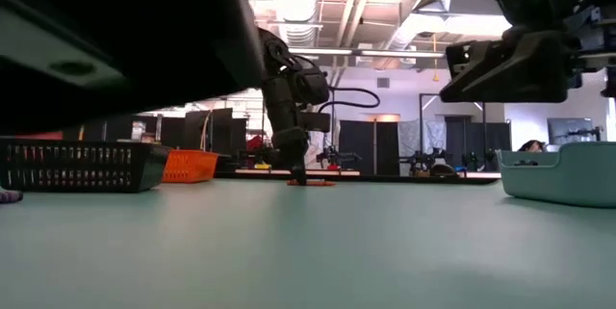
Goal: Sort crayons
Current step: Put the orange crayon into the orange bin
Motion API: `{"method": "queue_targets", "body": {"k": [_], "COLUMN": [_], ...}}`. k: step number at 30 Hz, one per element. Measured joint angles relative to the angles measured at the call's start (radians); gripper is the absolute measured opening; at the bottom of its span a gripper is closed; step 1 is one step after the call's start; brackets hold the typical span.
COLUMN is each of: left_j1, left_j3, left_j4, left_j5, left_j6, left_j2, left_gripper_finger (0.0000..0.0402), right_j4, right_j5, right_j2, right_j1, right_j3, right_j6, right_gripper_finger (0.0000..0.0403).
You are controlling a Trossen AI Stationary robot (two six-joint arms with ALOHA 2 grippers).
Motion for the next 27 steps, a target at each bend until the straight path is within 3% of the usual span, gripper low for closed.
{"method": "queue_targets", "body": {"k": [5,10,16,22,27], "left_j1": [-0.008,0.002,0.019,0.102,0.184], "left_j3": [-0.002,-0.009,-0.024,-0.137,-0.319], "left_j4": [0.002,-0.001,-0.024,-0.020,-0.025], "left_j5": [-0.073,-0.006,-0.001,-0.020,-0.137], "left_j6": [-0.068,-0.116,-0.205,-0.437,-0.699], "left_j2": [-0.006,-0.061,-0.227,-0.402,-0.534], "left_gripper_finger": [0.0013,0.0011,0.0007,0.0008,0.0008], "right_j4": [0.001,0.007,0.012,0.009,0.007], "right_j5": [0.000,-0.001,-0.002,-0.010,-0.026], "right_j2": [0.000,0.000,0.000,0.000,0.000], "right_j1": [-0.021,-0.044,-0.080,-0.100,-0.105], "right_j3": [0.000,0.000,0.000,0.000,0.000], "right_j6": [-0.004,-0.032,-0.060,-0.044,-0.032], "right_gripper_finger": [0.0119,0.0119,0.0119,0.0119,0.0119]}}
